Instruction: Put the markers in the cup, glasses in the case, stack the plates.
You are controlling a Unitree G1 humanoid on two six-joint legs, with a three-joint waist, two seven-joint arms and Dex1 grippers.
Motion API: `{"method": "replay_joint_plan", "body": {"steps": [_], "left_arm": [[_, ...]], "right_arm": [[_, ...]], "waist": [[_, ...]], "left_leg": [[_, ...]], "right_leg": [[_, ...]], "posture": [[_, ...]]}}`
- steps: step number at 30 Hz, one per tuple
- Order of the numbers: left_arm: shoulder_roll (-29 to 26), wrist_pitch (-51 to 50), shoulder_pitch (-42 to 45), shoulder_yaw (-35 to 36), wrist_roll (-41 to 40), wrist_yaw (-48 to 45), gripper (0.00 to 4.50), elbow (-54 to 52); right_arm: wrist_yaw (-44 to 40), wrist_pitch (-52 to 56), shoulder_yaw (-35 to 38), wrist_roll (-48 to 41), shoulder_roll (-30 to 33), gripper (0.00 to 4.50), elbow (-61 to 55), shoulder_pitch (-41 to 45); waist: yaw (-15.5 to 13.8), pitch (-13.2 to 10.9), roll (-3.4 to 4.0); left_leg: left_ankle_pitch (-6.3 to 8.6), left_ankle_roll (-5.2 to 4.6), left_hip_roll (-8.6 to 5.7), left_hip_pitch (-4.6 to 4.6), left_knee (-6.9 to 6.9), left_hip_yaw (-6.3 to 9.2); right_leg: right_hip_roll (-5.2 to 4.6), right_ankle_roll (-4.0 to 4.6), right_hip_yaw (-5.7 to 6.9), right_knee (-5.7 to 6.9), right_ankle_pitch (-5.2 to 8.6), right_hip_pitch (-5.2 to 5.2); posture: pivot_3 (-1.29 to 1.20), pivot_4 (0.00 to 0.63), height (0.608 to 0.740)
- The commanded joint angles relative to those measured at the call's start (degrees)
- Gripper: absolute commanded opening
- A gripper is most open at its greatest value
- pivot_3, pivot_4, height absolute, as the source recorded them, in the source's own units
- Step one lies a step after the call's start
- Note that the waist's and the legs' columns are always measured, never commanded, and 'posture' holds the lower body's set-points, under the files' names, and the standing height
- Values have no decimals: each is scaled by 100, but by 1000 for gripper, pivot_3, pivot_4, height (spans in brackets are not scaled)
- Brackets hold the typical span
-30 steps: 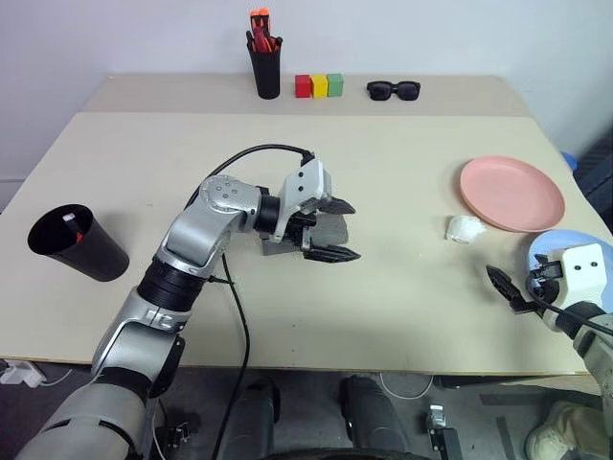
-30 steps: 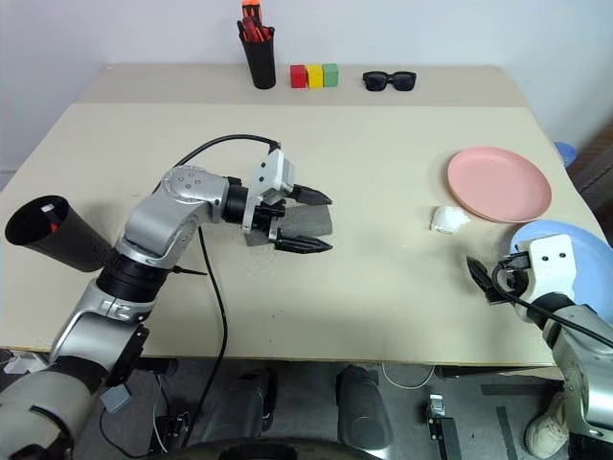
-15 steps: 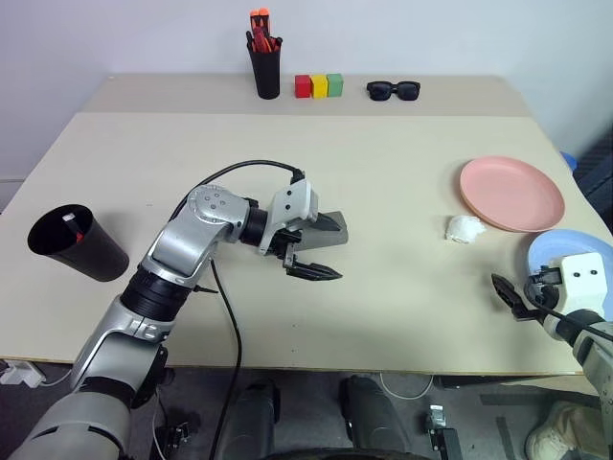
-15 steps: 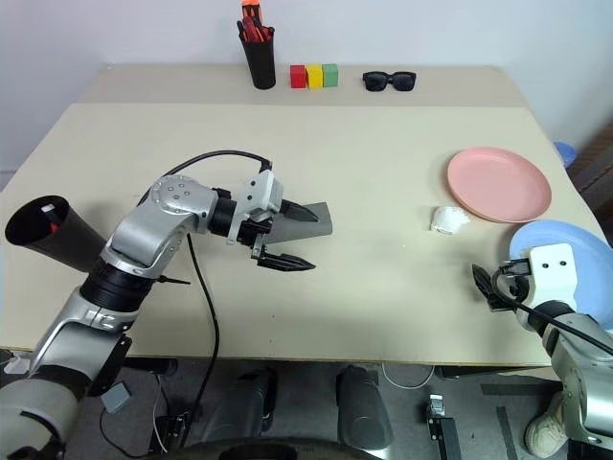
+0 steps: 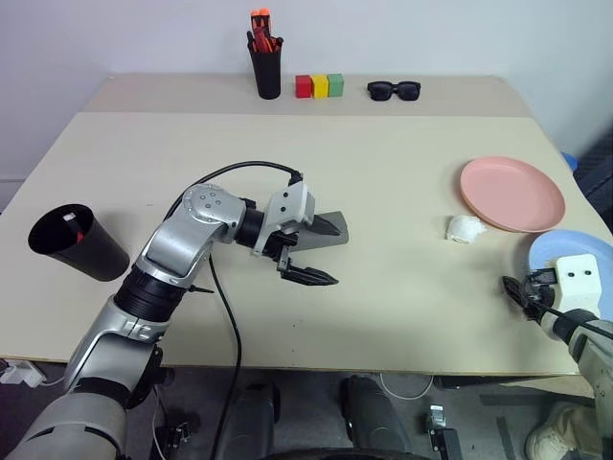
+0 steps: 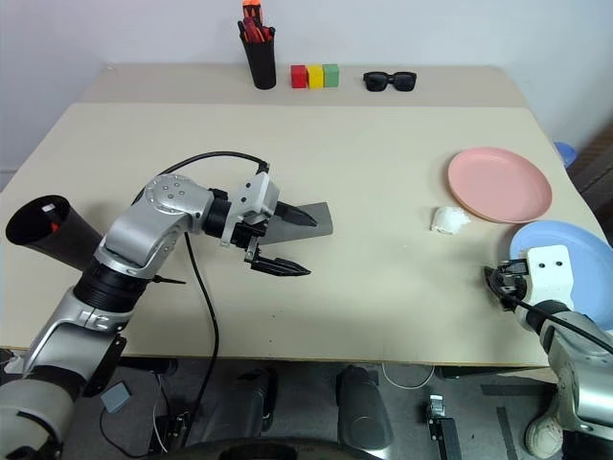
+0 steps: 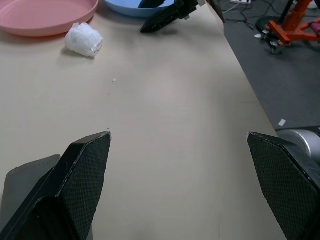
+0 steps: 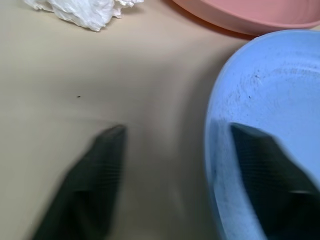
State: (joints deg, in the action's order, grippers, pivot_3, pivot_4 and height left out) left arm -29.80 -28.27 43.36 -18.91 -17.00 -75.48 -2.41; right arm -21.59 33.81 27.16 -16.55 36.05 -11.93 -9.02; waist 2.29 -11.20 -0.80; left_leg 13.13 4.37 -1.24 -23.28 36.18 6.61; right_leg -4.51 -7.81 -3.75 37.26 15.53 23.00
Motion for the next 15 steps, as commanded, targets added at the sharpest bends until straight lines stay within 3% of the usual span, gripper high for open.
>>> {"method": "replay_joint_plan", "body": {"steps": [1, 2, 3, 15], "left_arm": [[-23, 17, 120, 134, -137, -32, 4500, -192], [-21, 8, 116, 132, -141, -28, 4500, -201], [-25, -6, 108, 135, -150, -25, 4500, -217], [28, -12, 102, 104, -152, 87, 4500, -176]], "right_arm": [[56, -76, 33, 88, -11, 762, 60, 32], [67, -92, 22, 113, -18, 251, 92, 48], [84, -113, 6, 144, -24, 41, 118, 59], [464, -796, -34, 855, 101, 41, 180, 216]], "waist": [[0, 0, 0], [7, 0, 0], [21, 2, -4], [9, 3, -4]], "left_leg": [[0, 0, 0, 0, -1, 0], [0, 0, 0, 1, -1, 0], [0, 0, 0, 1, -1, 0], [1, -1, 1, 21, -2, 0]], "right_leg": [[0, 0, 0, 0, 0, 0], [0, 0, 0, 0, 0, 0], [0, 0, 0, 0, 0, 0], [1, 0, 1, -8, 1, -25]], "posture": [[0, 150, 740], [0, 150, 740], [0, 150, 740], [0, 150, 740]]}}
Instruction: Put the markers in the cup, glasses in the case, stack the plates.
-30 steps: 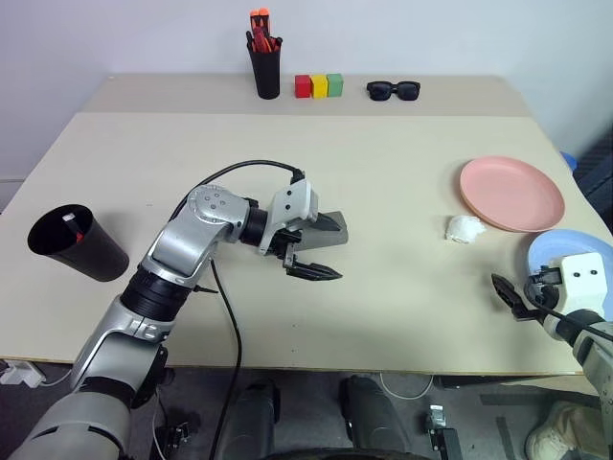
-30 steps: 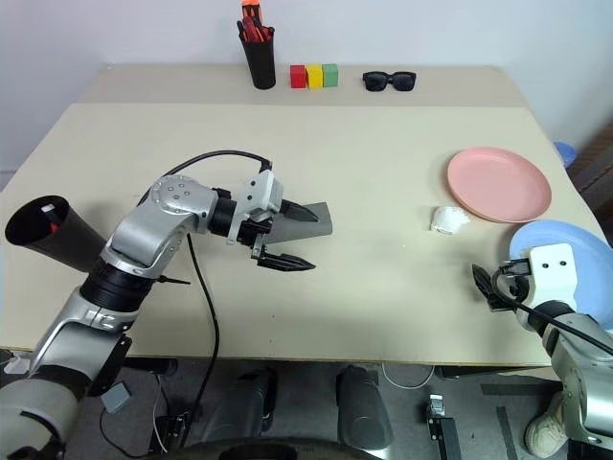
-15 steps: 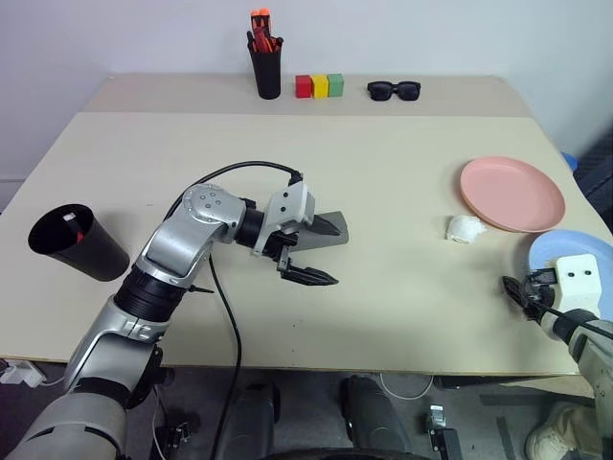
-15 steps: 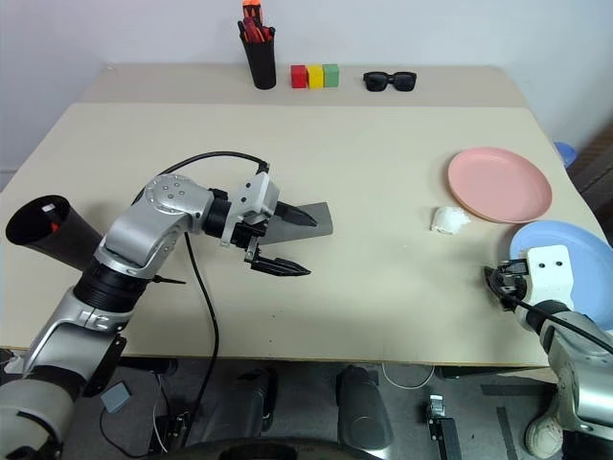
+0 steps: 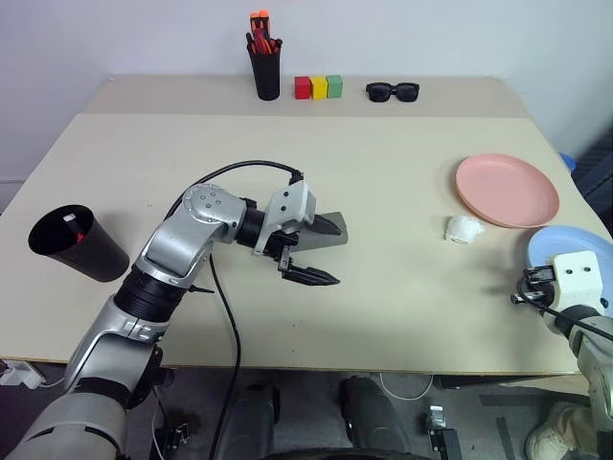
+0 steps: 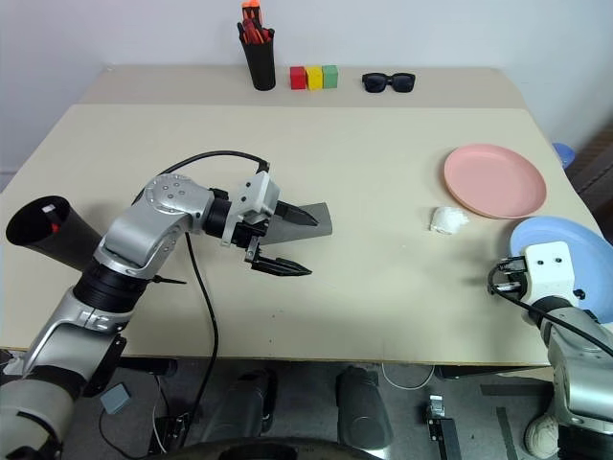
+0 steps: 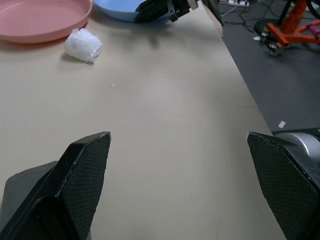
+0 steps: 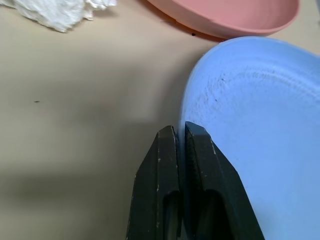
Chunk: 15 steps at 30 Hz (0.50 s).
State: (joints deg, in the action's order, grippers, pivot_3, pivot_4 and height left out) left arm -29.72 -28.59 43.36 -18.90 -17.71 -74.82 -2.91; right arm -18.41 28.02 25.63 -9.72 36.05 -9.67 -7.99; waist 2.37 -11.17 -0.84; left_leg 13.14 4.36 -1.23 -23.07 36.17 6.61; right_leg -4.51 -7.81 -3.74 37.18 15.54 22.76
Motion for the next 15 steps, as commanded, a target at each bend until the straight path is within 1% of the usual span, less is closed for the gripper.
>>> {"method": "replay_joint_plan", "body": {"steps": [1, 2, 5, 9, 15], "left_arm": [[37, 33, 112, 97, -73, 33, 4500, -101], [48, 42, 119, 93, -66, 40, 4500, -83], [98, 57, 116, 76, -38, 90, 4500, -73], [120, 49, 101, 92, -19, 165, 4500, -84], [89, -61, 33, 132, -56, 333, 4500, -240]], "right_arm": [[179, -272, 131, 218, 125, 41, -35, 185], [197, -312, 137, 251, 141, 41, -25, 237], [174, -866, -52, 501, 347, 41, 124, 679], [71, -1272, -384, 717, 552, 41, 592, 1293], [-495, -1987, -1206, 893, 711, 41, 2147, 2873]], "waist": [[4, 0, 0], [7, 0, 1], [19, -2, 6], [14, -1, 8], [25, -3, 9]], "left_leg": [[0, 0, 0, 0, 0, 0], [0, 0, 0, 0, 0, 0], [0, 0, 0, 1, 0, -2], [0, 0, 1, 4, -4, -2], [0, 0, 0, 5, -2, -6]], "right_leg": [[0, 0, 0, 0, 0, 0], [0, 0, 0, 0, 0, 0], [0, 0, -1, 0, 0, 1], [1, 0, -1, 1, 0, 1], [0, 0, -5, 0, 0, 0]], "posture": [[0, 150, 740], [0, 150, 740], [0, 150, 740], [0, 150, 740], [0, 150, 740]]}}
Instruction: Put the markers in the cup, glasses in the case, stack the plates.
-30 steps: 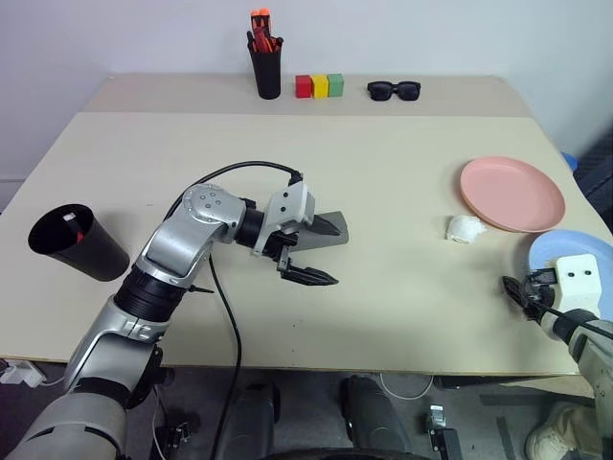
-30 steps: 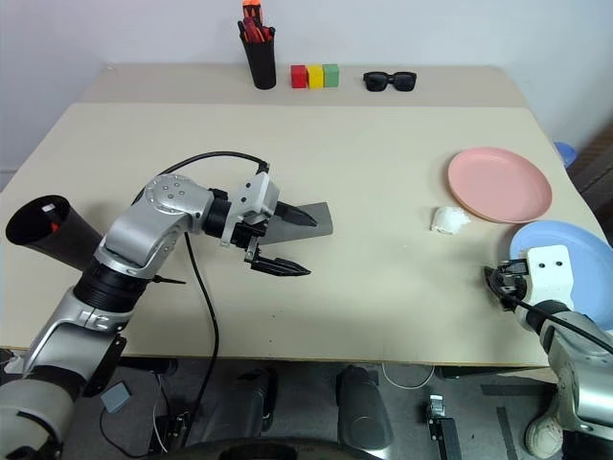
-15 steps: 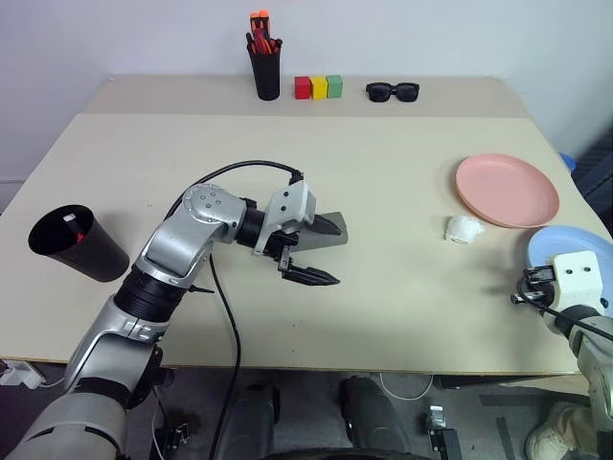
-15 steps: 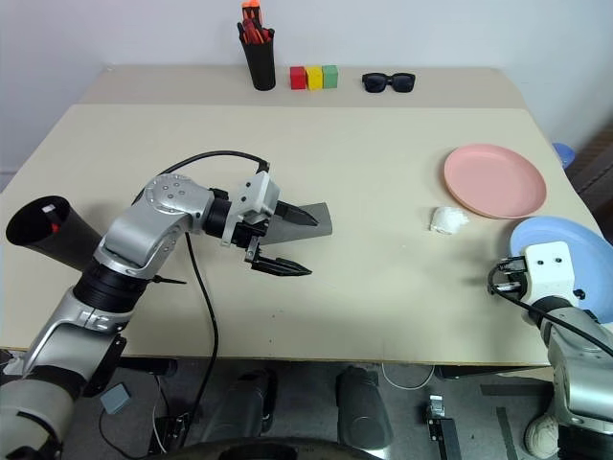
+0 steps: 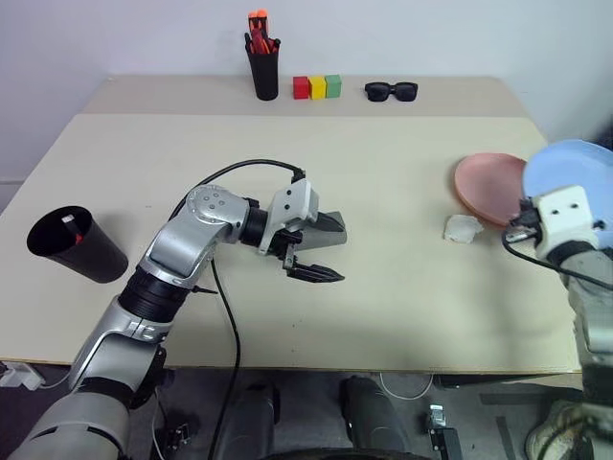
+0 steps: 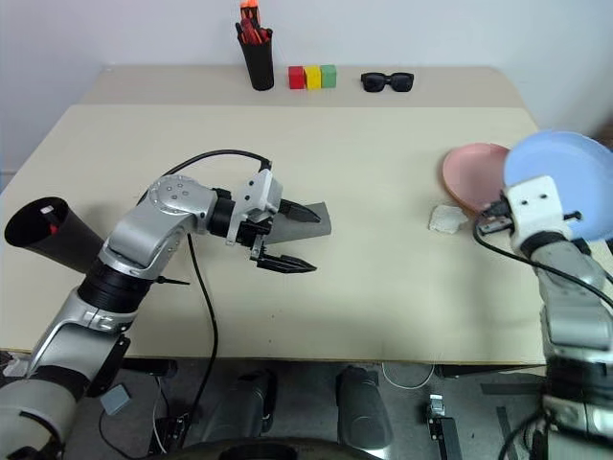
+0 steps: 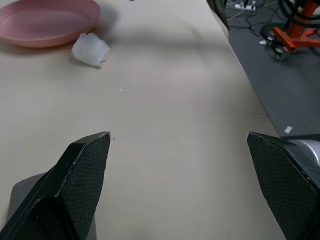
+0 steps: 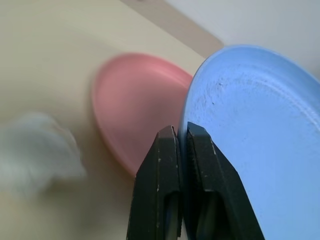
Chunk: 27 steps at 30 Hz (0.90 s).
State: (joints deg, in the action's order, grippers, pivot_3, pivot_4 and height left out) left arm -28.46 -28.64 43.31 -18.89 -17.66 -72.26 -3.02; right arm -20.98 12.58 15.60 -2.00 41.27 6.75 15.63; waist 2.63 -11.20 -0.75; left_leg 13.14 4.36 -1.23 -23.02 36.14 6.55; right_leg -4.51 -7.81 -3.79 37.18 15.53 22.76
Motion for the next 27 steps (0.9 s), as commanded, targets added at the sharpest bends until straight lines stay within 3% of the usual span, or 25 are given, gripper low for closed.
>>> {"method": "replay_joint_plan", "body": {"steps": [1, 9, 13, 19, 27], "left_arm": [[-46, -87, 26, 148, -67, 120, 4500, -264], [-206, -384, -176, 311, -150, 474, 4500, -646], [-301, -529, -309, 400, -201, 618, 4500, -847], [-372, -622, -370, 425, -272, 740, 4500, -952], [-309, -488, -357, 305, -241, 739, 4500, -816]], "right_arm": [[-331, -616, -334, 177, 205, 41, 865, 793], [-710, -1795, -1058, 588, 168, 41, 3596, 2603], [-811, -2048, -1173, 639, 124, 1452, 4400, 3011], [-665, -2345, -1223, 707, 165, 4481, 4820, 3218], [-1080, -1718, -591, -147, 206, 4481, 3428, 2601]], "waist": [[-5, -1, 3], [2, -3, 4], [7, -4, 3], [3, -4, 4], [2, -4, 4]], "left_leg": [[0, 0, 1, 1, -2, 1], [1, -2, -1, -4, -4, 0], [1, -2, 0, -3, -10, 1], [1, -2, -2, -4, -6, 0], [1, -2, -1, -4, -8, 1]], "right_leg": [[1, 0, 1, 1, 0, 1], [-2, -1, 1, -6, 0, 2], [-1, 0, 2, -5, 0, 6], [-3, -1, 1, -5, 0, 4], [-2, -1, 1, -5, 0, 5]], "posture": [[0, 150, 740], [0, 150, 740], [0, 150, 740], [0, 150, 740], [0, 150, 740]]}}
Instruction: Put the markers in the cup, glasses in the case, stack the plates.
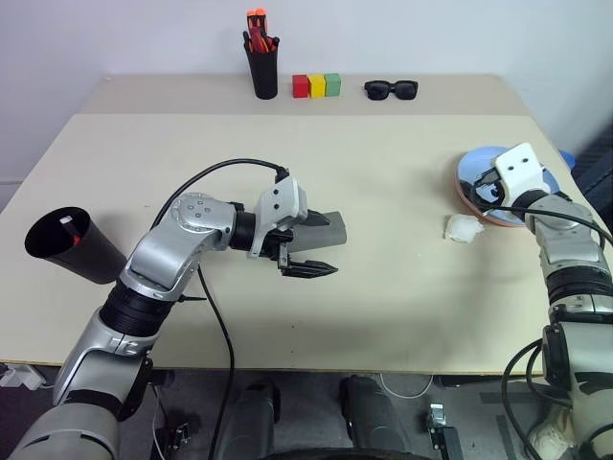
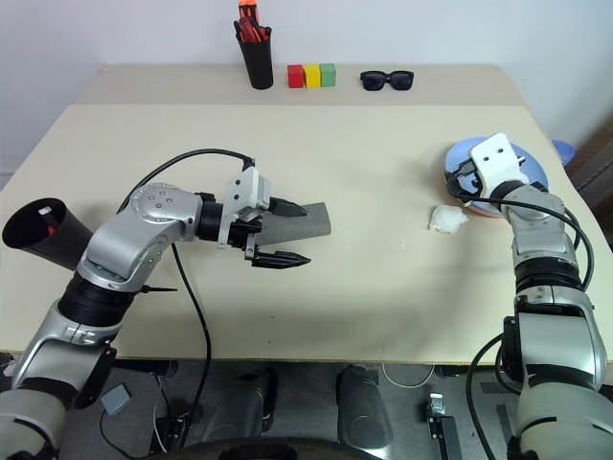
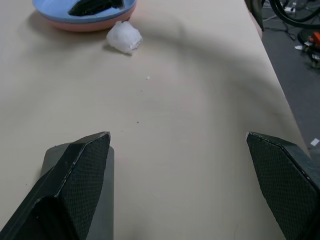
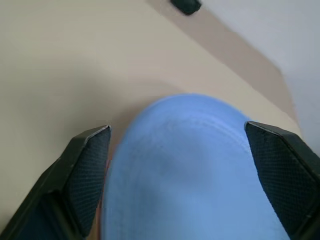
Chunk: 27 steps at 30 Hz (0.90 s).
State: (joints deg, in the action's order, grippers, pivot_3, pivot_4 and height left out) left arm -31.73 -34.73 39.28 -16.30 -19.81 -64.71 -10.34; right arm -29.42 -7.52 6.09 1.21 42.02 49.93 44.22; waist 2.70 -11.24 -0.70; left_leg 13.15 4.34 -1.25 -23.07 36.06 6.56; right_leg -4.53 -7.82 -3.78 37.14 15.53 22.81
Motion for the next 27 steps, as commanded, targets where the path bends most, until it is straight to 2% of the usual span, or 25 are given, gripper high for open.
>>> {"method": "replay_joint_plan", "body": {"steps": [1, 4, 7, 11, 13, 16, 21, 27], "left_arm": [[39, 160, 43, 12, -5, -22, 4500, -49], [121, 265, 46, -65, 57, -13, 4500, 56], [181, 347, 56, -102, 105, -6, 4500, 134], [363, 378, 93, -133, 103, 12, 4500, 246], [423, 365, 114, -140, 103, 23, 4500, 273], [548, 339, 176, -109, 121, 118, 4500, 349], [786, 263, 292, 16, 144, 441, 4500, 494], [970, 117, 350, 106, 157, 853, 4500, 540]], "right_arm": [[-370, 536, 502, -690, 130, 4481, -1345, -505], [-543, 1114, 852, -1137, 147, 4481, -2578, -1259], [-560, 1500, 1047, -1353, 175, 4481, -3337, -1770], [-1095, 2625, 1429, -2153, 189, 4481, -4941, -3321], [-1058, 2857, 1481, -2303, 87, 4481, -5306, -3650], [-943, 2923, 1446, -2277, -1, 4481, -5410, -3804], [-757, 2827, 1228, -2074, -158, 4481, -5179, -3667], [-603, 2743, 990, -1872, -298, 4481, -4933, -3399]], "waist": [[-8, 0, 0], [-44, 0, 0], [-30, 0, 0], [-44, 1, 1], [-36, 1, 1], [10, 1, 3], [-20, 1, 2], [-26, 1, 2]], "left_leg": [[0, 0, 0, 0, 0, 0], [0, 0, 0, -2, 4, 3], [1, -2, -2, -5, 12, 3], [2, -3, 0, -1, 5, 7], [3, -5, 0, -3, 6, 6], [3, -5, 0, 4, 13, -13], [-1, -12, 1, 43, 9, -15], [0, -13, 0, 42, 1, -13]], "right_leg": [[0, 0, 0, 0, 0, 0], [0, -1, 1, -1, 0, -3], [-1, -1, 1, 0, 0, -3], [2, -1, 3, 1, 1, -4], [2, -1, 3, 0, 1, -5], [0, -2, -12, 0, 0, -5], [2, -2, -14, -2, 2, -41], [0, -3, -14, -4, 2, -39]], "posture": [[0, 150, 740], [0, 150, 740], [0, 150, 740], [0, 150, 740], [0, 150, 740], [0, 150, 740], [0, 150, 740], [0, 150, 740]]}}
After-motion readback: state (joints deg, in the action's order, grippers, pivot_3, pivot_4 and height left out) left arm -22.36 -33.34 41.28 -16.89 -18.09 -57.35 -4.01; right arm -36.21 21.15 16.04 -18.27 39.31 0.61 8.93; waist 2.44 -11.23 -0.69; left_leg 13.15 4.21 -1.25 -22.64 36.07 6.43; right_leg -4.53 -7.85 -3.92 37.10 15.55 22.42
